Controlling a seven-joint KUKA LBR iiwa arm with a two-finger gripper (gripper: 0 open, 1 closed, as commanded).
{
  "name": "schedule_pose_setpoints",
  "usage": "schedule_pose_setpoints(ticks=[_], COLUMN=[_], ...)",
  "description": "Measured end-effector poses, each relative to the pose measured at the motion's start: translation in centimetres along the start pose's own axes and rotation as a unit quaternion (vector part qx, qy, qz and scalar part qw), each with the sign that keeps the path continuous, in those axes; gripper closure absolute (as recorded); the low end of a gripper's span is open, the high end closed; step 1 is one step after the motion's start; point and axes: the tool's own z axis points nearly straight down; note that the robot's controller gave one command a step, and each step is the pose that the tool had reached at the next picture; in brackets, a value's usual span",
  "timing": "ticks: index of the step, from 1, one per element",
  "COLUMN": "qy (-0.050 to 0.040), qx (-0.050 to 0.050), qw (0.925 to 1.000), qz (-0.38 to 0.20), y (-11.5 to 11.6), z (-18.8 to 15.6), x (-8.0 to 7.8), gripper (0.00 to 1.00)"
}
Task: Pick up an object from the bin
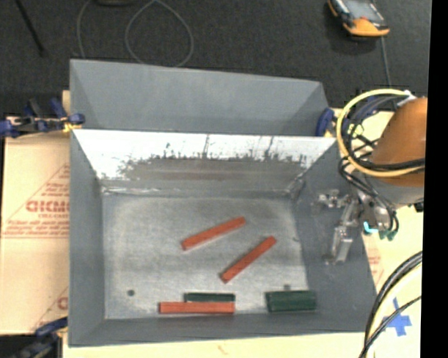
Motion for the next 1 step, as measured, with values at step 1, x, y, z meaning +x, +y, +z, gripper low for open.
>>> schedule_pose_setpoints(ticks=[1], qy=[-0.0042], qx=[0.001], qw=[0.962], qz=[-0.273], y=[9.29], z=[10.62], x=[2.91], gripper=[0.0])
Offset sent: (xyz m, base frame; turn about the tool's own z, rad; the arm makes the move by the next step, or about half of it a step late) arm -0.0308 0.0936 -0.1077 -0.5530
